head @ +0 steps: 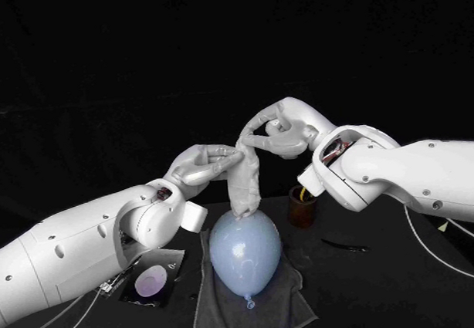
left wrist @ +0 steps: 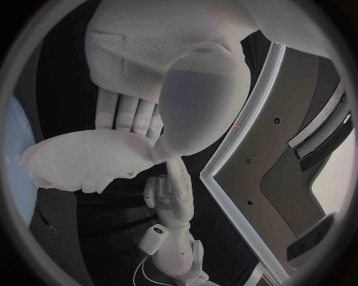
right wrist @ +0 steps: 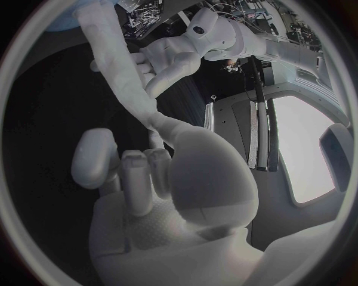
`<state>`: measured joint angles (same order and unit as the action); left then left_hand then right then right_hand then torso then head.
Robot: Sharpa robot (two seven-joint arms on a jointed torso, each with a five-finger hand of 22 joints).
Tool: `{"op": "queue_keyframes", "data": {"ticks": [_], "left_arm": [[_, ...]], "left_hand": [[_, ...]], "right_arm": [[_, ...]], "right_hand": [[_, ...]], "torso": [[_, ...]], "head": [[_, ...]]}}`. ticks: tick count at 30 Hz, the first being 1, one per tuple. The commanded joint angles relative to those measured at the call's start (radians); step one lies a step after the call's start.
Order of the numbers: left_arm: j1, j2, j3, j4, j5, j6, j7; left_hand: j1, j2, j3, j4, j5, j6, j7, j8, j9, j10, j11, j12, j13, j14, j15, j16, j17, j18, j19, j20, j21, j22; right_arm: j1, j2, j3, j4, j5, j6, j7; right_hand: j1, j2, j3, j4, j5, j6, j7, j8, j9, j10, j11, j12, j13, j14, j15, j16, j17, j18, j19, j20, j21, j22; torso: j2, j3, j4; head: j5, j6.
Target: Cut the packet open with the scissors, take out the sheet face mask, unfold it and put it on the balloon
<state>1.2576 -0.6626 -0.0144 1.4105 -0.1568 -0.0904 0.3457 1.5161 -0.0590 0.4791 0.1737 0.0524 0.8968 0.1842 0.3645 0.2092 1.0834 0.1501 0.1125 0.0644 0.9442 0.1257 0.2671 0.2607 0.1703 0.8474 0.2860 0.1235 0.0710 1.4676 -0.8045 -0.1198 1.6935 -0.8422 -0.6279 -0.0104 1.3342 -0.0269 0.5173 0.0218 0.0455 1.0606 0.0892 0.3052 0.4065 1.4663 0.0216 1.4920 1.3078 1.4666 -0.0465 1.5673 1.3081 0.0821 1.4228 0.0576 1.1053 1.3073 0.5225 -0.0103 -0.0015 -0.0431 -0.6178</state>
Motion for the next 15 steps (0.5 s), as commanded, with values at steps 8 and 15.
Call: {"op": "queue_keyframes", "data": {"ticks": [8, 15], "left_arm": [[0.002, 0.007, 0.002, 0.002, 0.018, -0.018, 0.02], [0.002, 0.007, 0.002, -0.001, 0.028, -0.026, 0.024]], "left_hand": [[-0.002, -0.016, 0.018, -0.005, -0.004, -0.011, 0.005, -0.006, -0.001, 0.008, 0.002, -0.014, -0.001, 0.006, 0.002, -0.005, 0.003, 0.012, 0.005, -0.001, 0.002, -0.002], [0.007, 0.002, 0.056, -0.016, -0.004, -0.006, 0.004, -0.003, 0.004, 0.024, -0.002, -0.021, 0.001, 0.017, -0.001, -0.007, 0.007, 0.013, 0.009, -0.003, 0.003, -0.001]], "right_arm": [[-0.001, 0.0, 0.0, 0.003, 0.002, 0.017, 0.007], [-0.001, -0.002, 0.0, 0.002, 0.01, 0.014, 0.009]], "right_hand": [[0.001, 0.008, 0.003, -0.001, 0.003, 0.002, -0.001, 0.003, 0.003, 0.062, -0.01, 0.004, 0.208, 0.104, -0.004, 0.003, 0.263, 0.001, 0.0, -0.001, 0.004, 0.154], [0.0, 0.009, 0.003, -0.001, 0.003, 0.001, -0.001, 0.005, 0.004, 0.059, -0.01, 0.0, 0.205, 0.104, -0.004, 0.003, 0.263, 0.001, -0.002, -0.001, 0.0, 0.153]], "torso": [[0.0, -0.0004, -0.0001], [0.0, -0.0002, 0.0001]], "head": [[0.0, 0.001], [-0.002, 0.002]]}}
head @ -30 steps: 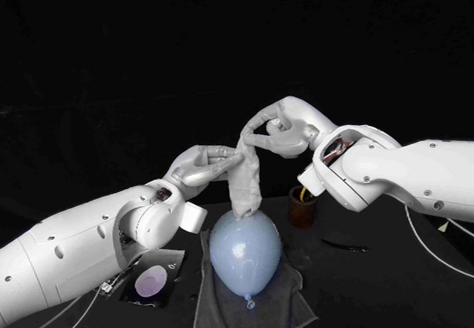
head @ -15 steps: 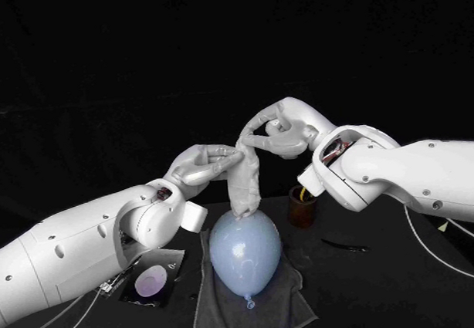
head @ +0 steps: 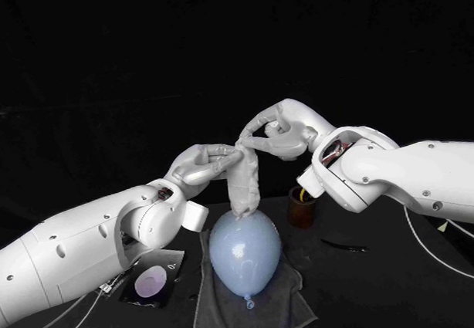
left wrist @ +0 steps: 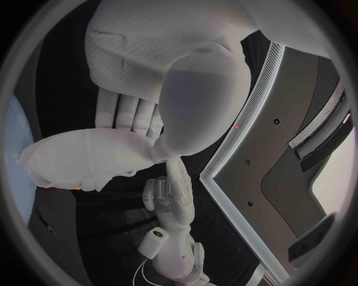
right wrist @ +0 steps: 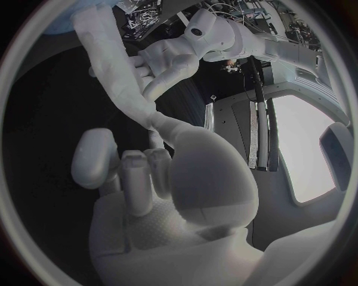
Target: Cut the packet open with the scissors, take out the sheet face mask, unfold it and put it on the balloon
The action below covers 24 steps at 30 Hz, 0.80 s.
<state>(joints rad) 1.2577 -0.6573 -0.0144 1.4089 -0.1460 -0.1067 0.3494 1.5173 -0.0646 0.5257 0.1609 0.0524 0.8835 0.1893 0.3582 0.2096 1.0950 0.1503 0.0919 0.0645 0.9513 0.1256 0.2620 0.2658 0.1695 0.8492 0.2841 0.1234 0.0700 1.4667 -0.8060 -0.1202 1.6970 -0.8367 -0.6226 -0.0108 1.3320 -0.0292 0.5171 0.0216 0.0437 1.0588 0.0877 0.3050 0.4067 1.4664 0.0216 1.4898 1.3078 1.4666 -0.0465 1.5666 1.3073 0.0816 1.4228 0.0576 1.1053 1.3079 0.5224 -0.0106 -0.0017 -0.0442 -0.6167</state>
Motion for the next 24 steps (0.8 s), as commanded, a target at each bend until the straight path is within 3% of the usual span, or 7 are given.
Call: {"op": "queue_keyframes", "data": {"ticks": [1, 3, 5, 7, 13, 24], "left_arm": [[0.002, 0.002, 0.002, 0.001, 0.02, -0.011, 0.022], [0.002, 0.002, 0.002, 0.001, 0.024, -0.013, 0.025], [0.002, 0.001, 0.002, 0.001, 0.027, -0.012, 0.027], [0.002, 0.001, 0.002, 0.002, 0.029, -0.008, 0.029], [0.002, -0.002, 0.002, 0.009, 0.031, 0.017, 0.029], [0.002, -0.007, 0.002, 0.024, 0.025, 0.043, 0.021]], "left_hand": [[0.008, 0.014, 0.019, -0.008, -0.004, 0.016, -0.002, 0.01, 0.007, 0.028, -0.006, 0.003, 0.003, 0.021, -0.005, 0.002, 0.005, 0.015, 0.012, -0.003, 0.006, 0.001], [0.015, 0.024, 0.042, -0.026, -0.003, 0.032, -0.008, 0.022, 0.014, 0.06, -0.016, 0.01, 0.005, 0.06, -0.019, 0.021, 0.017, 0.017, 0.04, -0.015, 0.025, 0.009], [0.005, 0.03, 0.051, -0.045, -0.005, 0.046, -0.015, 0.031, 0.023, 0.093, -0.027, 0.014, 0.005, 0.117, -0.038, 0.063, 0.042, 0.015, 0.104, -0.044, 0.073, 0.032], [0.001, 0.037, 0.052, -0.056, -0.005, 0.051, -0.019, 0.033, 0.026, 0.114, -0.034, 0.019, 0.007, 0.139, -0.048, 0.086, 0.057, 0.014, 0.127, -0.06, 0.098, 0.044], [-0.006, 0.045, 0.056, -0.067, -0.004, 0.052, -0.025, 0.032, 0.029, 0.14, -0.043, 0.029, 0.011, 0.14, -0.054, 0.102, 0.071, 0.01, 0.122, -0.066, 0.11, 0.052], [-0.006, 0.059, 0.083, -0.112, -0.004, 0.048, -0.026, 0.012, 0.028, 0.164, -0.049, 0.043, 0.012, 0.135, -0.062, 0.146, 0.106, 0.002, 0.099, -0.077, 0.149, 0.08]], "right_arm": [[0.0, 0.0, 0.001, -0.003, 0.007, 0.008, 0.009], [0.0, 0.001, 0.0, -0.01, 0.019, 0.004, 0.009], [0.0, 0.003, 0.0, -0.017, 0.035, -0.001, 0.01], [0.0, 0.005, 0.0, -0.025, 0.052, -0.007, 0.01], [0.0, 0.018, -0.001, -0.057, 0.086, -0.014, 0.006], [0.001, 0.035, -0.002, -0.105, 0.106, -0.031, 0.0]], "right_hand": [[0.002, 0.011, 0.003, -0.001, 0.005, 0.003, 0.001, 0.005, 0.003, 0.058, -0.01, 0.0, 0.203, 0.104, -0.004, 0.004, 0.264, 0.002, -0.002, -0.001, -0.001, 0.152], [0.001, 0.012, 0.004, -0.001, 0.005, 0.002, 0.001, 0.005, 0.004, 0.054, -0.01, -0.007, 0.199, 0.104, -0.004, 0.004, 0.264, 0.003, -0.004, -0.001, -0.006, 0.151], [-0.004, 0.014, 0.005, 0.001, 0.005, -0.008, 0.003, 0.006, 0.005, 0.04, -0.008, -0.031, 0.181, 0.104, -0.003, 0.004, 0.264, 0.005, -0.007, -0.001, -0.016, 0.148], [-0.014, 0.003, -0.001, 0.002, 0.004, -0.039, 0.011, -0.004, 0.002, 0.026, -0.002, -0.056, 0.163, 0.104, 0.0, 0.003, 0.262, 0.007, -0.012, 0.0, -0.031, 0.144], [-0.077, -0.047, -0.062, 0.041, 0.005, -0.154, 0.064, -0.069, -0.029, -0.07, 0.043, -0.204, 0.059, 0.094, 0.038, -0.011, 0.229, 0.015, -0.043, 0.025, -0.111, 0.124], [-0.075, -0.053, -0.075, 0.047, 0.005, -0.168, 0.073, -0.085, -0.039, -0.086, 0.052, -0.225, 0.043, 0.091, 0.048, -0.015, 0.221, 0.018, -0.051, 0.035, -0.129, 0.119]], "torso": [[0.0, 0.0, 0.0004], [0.0, -0.0002, 0.0004], [0.0, -0.0003, 0.0], [0.0, -0.0003, -0.0002], [0.0, -0.0002, 0.0003], [0.0, -0.0004, 0.0002]], "head": [[-0.001, 0.0], [-0.001, 0.001], [0.0, 0.002], [-0.001, 0.002], [0.0, 0.003], [-0.001, 0.005]]}}
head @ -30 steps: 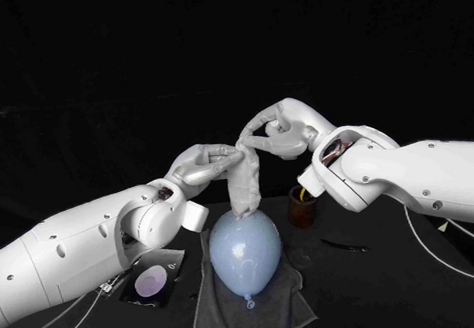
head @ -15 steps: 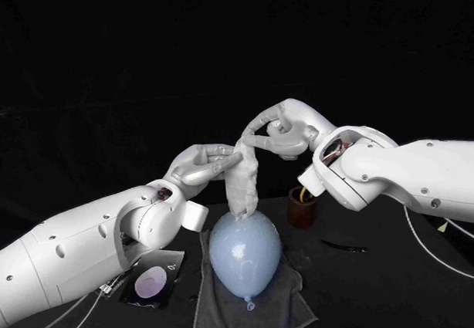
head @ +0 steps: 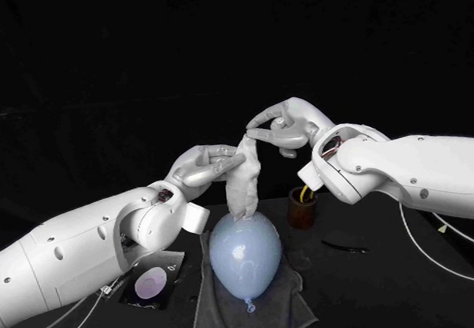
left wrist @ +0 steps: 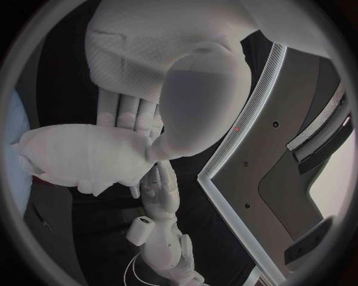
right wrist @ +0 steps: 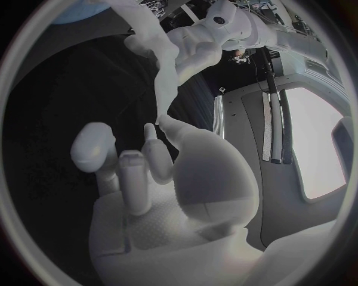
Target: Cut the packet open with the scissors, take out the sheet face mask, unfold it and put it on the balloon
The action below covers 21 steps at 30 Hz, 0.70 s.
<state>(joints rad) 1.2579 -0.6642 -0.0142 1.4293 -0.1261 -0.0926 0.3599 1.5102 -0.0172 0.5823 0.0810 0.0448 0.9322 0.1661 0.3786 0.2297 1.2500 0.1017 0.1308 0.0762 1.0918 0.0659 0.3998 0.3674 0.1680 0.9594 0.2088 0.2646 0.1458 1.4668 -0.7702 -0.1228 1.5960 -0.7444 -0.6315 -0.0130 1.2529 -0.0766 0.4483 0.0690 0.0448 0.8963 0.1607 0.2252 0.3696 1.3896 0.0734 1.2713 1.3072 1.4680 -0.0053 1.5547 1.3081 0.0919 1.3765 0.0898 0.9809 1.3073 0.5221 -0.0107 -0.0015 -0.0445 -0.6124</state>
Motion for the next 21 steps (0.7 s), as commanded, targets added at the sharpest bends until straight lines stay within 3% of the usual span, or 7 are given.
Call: {"op": "queue_keyframes", "data": {"ticks": [1, 5, 8, 10, 12, 21], "left_arm": [[0.002, 0.0, 0.001, 0.004, 0.006, 0.027, 0.01], [0.002, -0.001, 0.001, 0.004, 0.021, 0.004, 0.01], [0.002, -0.001, 0.001, 0.0, 0.041, -0.03, 0.01], [0.002, -0.001, 0.001, -0.005, 0.058, -0.055, 0.01], [0.002, 0.0, 0.001, -0.009, 0.07, -0.076, 0.01], [0.001, -0.001, 0.0, -0.02, 0.112, -0.129, 0.01]], "left_hand": [[0.001, 0.011, 0.026, -0.032, 0.003, -0.001, -0.003, -0.008, 0.007, 0.009, 0.0, 0.004, 0.001, -0.005, -0.002, 0.008, 0.005, 0.004, -0.011, -0.002, 0.008, 0.004], [-0.009, 0.01, 0.033, -0.041, 0.003, 0.002, -0.002, -0.014, 0.007, 0.009, 0.0, 0.005, 0.0, -0.012, -0.002, 0.019, 0.014, 0.002, -0.02, -0.004, 0.025, 0.016], [-0.012, 0.008, 0.036, -0.044, 0.003, 0.004, -0.002, -0.016, 0.006, 0.009, 0.001, 0.005, -0.001, -0.015, -0.002, 0.022, 0.017, 0.001, -0.023, -0.006, 0.031, 0.021], [-0.02, 0.006, 0.045, -0.048, 0.004, 0.008, -0.001, -0.019, 0.006, 0.001, 0.003, 0.001, -0.003, -0.026, 0.0, 0.023, 0.02, 0.0, -0.031, -0.007, 0.043, 0.03], [-0.021, 0.005, 0.047, -0.05, 0.003, 0.01, -0.001, -0.02, 0.006, -0.001, 0.004, 0.0, -0.004, -0.029, 0.001, 0.023, 0.021, -0.001, -0.033, -0.007, 0.047, 0.033], [-0.031, 0.001, 0.065, -0.062, 0.003, 0.017, 0.002, -0.026, 0.007, -0.019, 0.009, -0.009, -0.007, -0.042, 0.005, 0.029, 0.027, -0.005, -0.055, -0.009, 0.071, 0.051]], "right_arm": [[0.001, -0.003, 0.0, -0.003, 0.009, -0.031, 0.004], [0.001, -0.027, 0.0, 0.02, -0.022, -0.09, 0.027], [0.0, -0.059, 0.0, 0.055, -0.07, -0.129, 0.045], [0.0, -0.082, 0.0, 0.081, -0.105, -0.144, 0.052], [0.0, -0.102, 0.0, 0.105, -0.133, -0.151, 0.056], [-0.024, -0.158, -0.002, 0.212, -0.301, -0.166, 0.064]], "right_hand": [[0.01, -0.002, -0.005, -0.002, 0.004, -0.003, 0.0, -0.004, -0.002, -0.008, 0.0, -0.006, 0.044, 0.089, 0.007, -0.003, 0.221, 0.007, -0.003, 0.004, -0.001, 0.121], [0.033, 0.007, 0.001, -0.012, 0.007, 0.018, -0.006, 0.004, -0.001, 0.0, -0.004, 0.008, 0.05, 0.093, 0.004, 0.002, 0.23, 0.006, 0.005, 0.007, 0.02, 0.126], [0.058, 0.011, 0.005, -0.03, 0.008, 0.072, -0.028, 0.04, 0.01, 0.02, -0.022, 0.036, 0.066, 0.098, -0.009, 0.009, 0.246, 0.003, 0.023, 0.002, 0.062, 0.137], [0.06, 0.01, 0.003, -0.033, 0.009, 0.079, -0.032, 0.046, 0.011, 0.032, -0.026, 0.054, 0.079, 0.101, -0.013, 0.013, 0.256, 0.0, 0.03, -0.001, 0.081, 0.142], [0.06, 0.009, 0.0, -0.036, 0.009, 0.096, -0.042, 0.059, 0.015, 0.049, -0.034, 0.078, 0.095, 0.103, -0.02, 0.016, 0.263, -0.006, 0.043, -0.006, 0.113, 0.15], [0.056, 0.0, -0.007, -0.038, 0.009, 0.1, -0.046, 0.065, 0.014, 0.074, -0.039, 0.117, 0.123, 0.103, -0.025, 0.016, 0.263, -0.011, 0.055, -0.012, 0.145, 0.157]], "torso": [[0.0, -0.0003, -0.0001], [0.0, -0.0003, 0.001], [0.0, -0.0004, 0.0006], [-0.001, -0.0005, -0.0006], [-0.001, -0.0005, -0.001], [0.0, 0.0009, -0.0012]], "head": [[-0.001, 0.0], [-0.001, 0.003], [0.0, 0.005], [0.001, 0.005], [0.002, 0.006], [0.008, 0.011]]}}
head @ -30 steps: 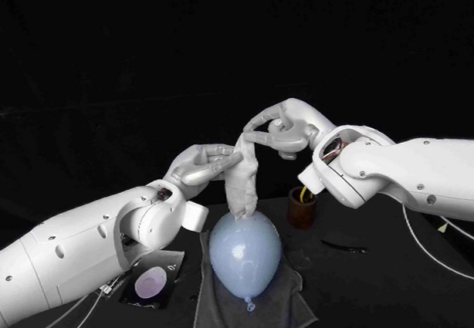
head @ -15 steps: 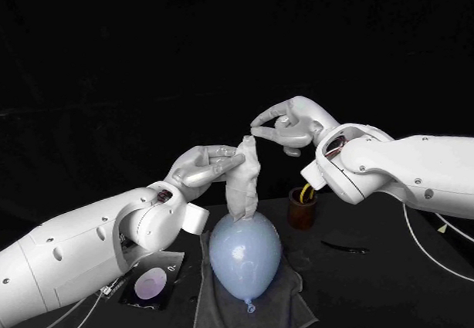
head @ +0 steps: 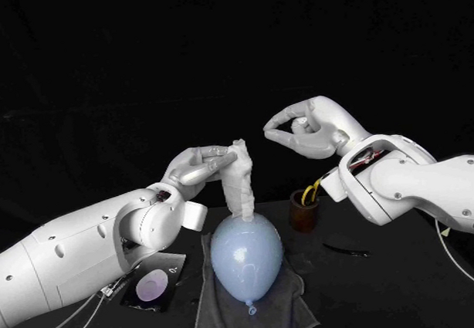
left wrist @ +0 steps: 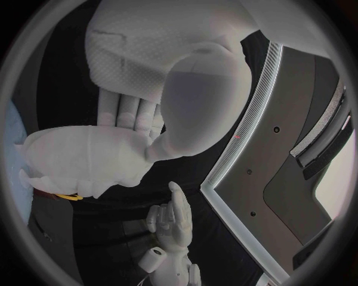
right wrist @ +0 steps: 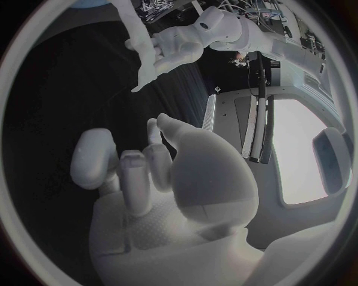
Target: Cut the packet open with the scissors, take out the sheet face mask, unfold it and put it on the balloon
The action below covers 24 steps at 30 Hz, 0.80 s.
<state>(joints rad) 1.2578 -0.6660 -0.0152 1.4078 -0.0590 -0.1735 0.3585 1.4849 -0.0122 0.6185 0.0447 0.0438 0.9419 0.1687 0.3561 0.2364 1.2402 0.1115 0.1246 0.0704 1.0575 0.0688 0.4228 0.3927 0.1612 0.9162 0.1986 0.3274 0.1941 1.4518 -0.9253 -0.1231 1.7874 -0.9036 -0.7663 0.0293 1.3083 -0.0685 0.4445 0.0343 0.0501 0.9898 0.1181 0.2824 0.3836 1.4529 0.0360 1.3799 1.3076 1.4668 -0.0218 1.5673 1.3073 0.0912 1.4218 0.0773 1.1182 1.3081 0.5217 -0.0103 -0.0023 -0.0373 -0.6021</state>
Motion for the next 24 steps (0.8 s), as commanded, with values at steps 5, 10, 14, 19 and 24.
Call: {"op": "queue_keyframes", "data": {"ticks": [5, 10, 14, 19, 24], "left_arm": [[0.001, -0.001, 0.001, 0.004, 0.051, -0.054, 0.01], [0.001, -0.002, 0.0, 0.009, 0.054, -0.051, 0.007], [0.001, -0.003, 0.0, 0.011, 0.054, -0.05, 0.007], [0.001, -0.003, 0.0, 0.014, 0.055, -0.047, 0.006], [0.001, -0.003, 0.0, 0.017, 0.055, -0.044, 0.006]], "left_hand": [[-0.009, -0.005, 0.033, -0.028, 0.004, 0.01, 0.0, -0.004, 0.001, -0.01, -0.001, -0.004, -0.001, -0.011, 0.003, 0.006, 0.002, 0.001, -0.018, 0.001, 0.013, 0.007], [-0.012, -0.007, 0.037, -0.031, 0.004, 0.011, 0.0, -0.005, 0.001, -0.011, 0.0, -0.004, -0.001, -0.015, 0.004, 0.007, 0.003, -0.001, -0.029, 0.002, 0.018, 0.011], [-0.016, -0.007, 0.038, -0.029, 0.004, 0.013, 0.001, -0.005, 0.002, -0.011, 0.001, -0.004, -0.001, -0.017, 0.005, 0.007, 0.004, -0.003, -0.034, 0.003, 0.02, 0.013], [-0.019, -0.008, 0.037, -0.03, 0.004, 0.014, 0.001, -0.005, 0.002, -0.01, 0.0, -0.003, -0.001, -0.018, 0.005, 0.007, 0.004, -0.003, -0.037, 0.003, 0.021, 0.015], [-0.02, -0.01, 0.037, -0.031, 0.004, 0.016, 0.0, -0.005, 0.003, -0.01, 0.0, -0.003, -0.001, -0.02, 0.005, 0.007, 0.004, -0.003, -0.04, 0.003, 0.023, 0.016]], "right_arm": [[-0.035, 0.015, -0.007, 0.034, -0.24, -0.026, -0.017], [-0.054, 0.052, -0.011, 0.011, -0.308, -0.03, -0.074], [-0.061, 0.086, -0.013, -0.027, -0.352, -0.038, -0.11], [-0.064, 0.128, -0.013, -0.075, -0.406, -0.048, -0.148], [-0.068, 0.163, -0.013, -0.111, -0.45, -0.052, -0.181]], "right_hand": [[-0.008, -0.017, -0.01, 0.0, 0.002, 0.005, -0.003, 0.005, -0.003, 0.015, -0.002, 0.013, 0.126, 0.104, -0.01, 0.003, 0.263, -0.011, 0.011, -0.002, 0.009, 0.157], [-0.04, -0.047, -0.035, 0.019, 0.0, -0.025, 0.011, -0.022, -0.021, 0.009, 0.009, 0.004, 0.119, 0.104, -0.002, 0.003, 0.263, -0.009, 0.004, 0.001, -0.011, 0.152], [-0.047, -0.059, -0.044, 0.025, 0.0, -0.035, 0.016, -0.032, -0.028, 0.005, 0.014, -0.002, 0.115, 0.104, 0.002, 0.003, 0.263, -0.007, 0.001, 0.003, -0.019, 0.15], [-0.054, -0.073, -0.057, 0.033, -0.001, -0.048, 0.023, -0.045, -0.036, -0.002, 0.02, -0.011, 0.108, 0.104, 0.007, 0.003, 0.263, -0.006, -0.003, 0.008, -0.03, 0.147], [-0.06, -0.083, -0.069, 0.042, -0.001, -0.051, 0.025, -0.05, -0.04, -0.008, 0.023, -0.019, 0.102, 0.104, 0.01, 0.003, 0.262, -0.004, -0.008, 0.011, -0.041, 0.144]], "torso": [[0.0, -0.0003, -0.0001], [0.002, -0.0006, 0.0025], [0.001, -0.0007, 0.0008], [0.002, -0.0007, 0.0024], [0.001, -0.0005, 0.001]], "head": [[0.0, 0.001], [-0.001, 0.001], [-0.001, 0.0], [-0.003, 0.0], [-0.002, -0.002]]}}
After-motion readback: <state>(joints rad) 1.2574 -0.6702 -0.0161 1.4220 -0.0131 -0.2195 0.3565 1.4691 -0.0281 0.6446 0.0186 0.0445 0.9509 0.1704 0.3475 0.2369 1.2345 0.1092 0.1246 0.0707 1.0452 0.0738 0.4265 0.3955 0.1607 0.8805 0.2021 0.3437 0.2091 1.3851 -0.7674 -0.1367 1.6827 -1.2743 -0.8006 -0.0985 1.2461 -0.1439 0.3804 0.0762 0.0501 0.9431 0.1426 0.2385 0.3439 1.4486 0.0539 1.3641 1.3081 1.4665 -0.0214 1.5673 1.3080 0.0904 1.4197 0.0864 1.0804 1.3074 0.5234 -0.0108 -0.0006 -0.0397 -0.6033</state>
